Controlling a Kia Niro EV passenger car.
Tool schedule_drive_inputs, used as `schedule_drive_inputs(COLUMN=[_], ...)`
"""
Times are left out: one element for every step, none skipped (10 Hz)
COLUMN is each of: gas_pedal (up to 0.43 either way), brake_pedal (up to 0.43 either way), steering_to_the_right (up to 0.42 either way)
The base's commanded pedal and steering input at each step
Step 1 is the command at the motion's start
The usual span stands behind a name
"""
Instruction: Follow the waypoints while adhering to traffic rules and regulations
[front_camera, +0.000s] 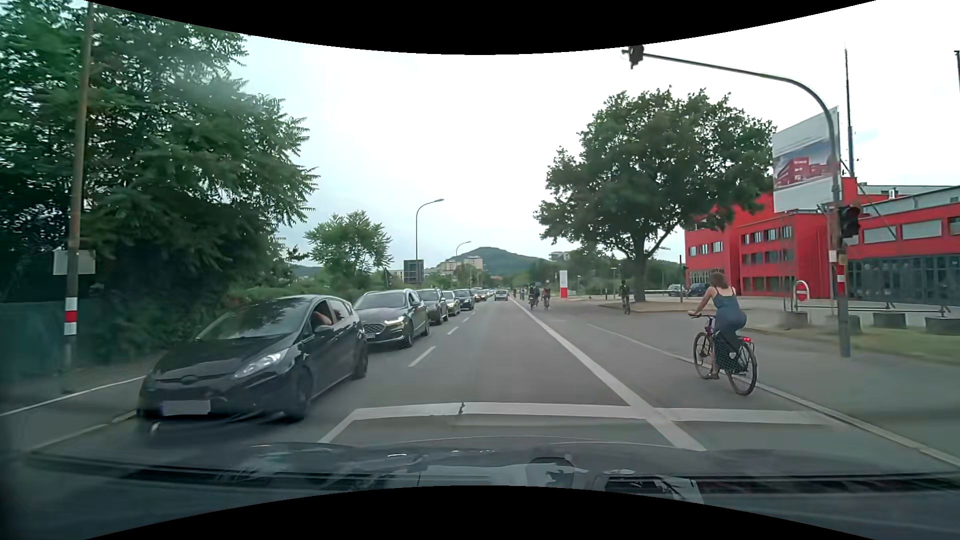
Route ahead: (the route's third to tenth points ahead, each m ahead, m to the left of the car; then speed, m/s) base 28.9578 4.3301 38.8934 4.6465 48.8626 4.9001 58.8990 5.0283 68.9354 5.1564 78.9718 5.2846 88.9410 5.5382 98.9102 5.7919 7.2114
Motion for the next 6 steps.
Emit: schedule_drive_inputs(gas_pedal=[0.150,0.150,0.150,0.138,0.138,0.138], brake_pedal=[0.000,0.000,0.000,0.000,0.000,0.000], steering_to_the_right=[-0.020,-0.020,-0.019,-0.013,-0.005,-0.001])
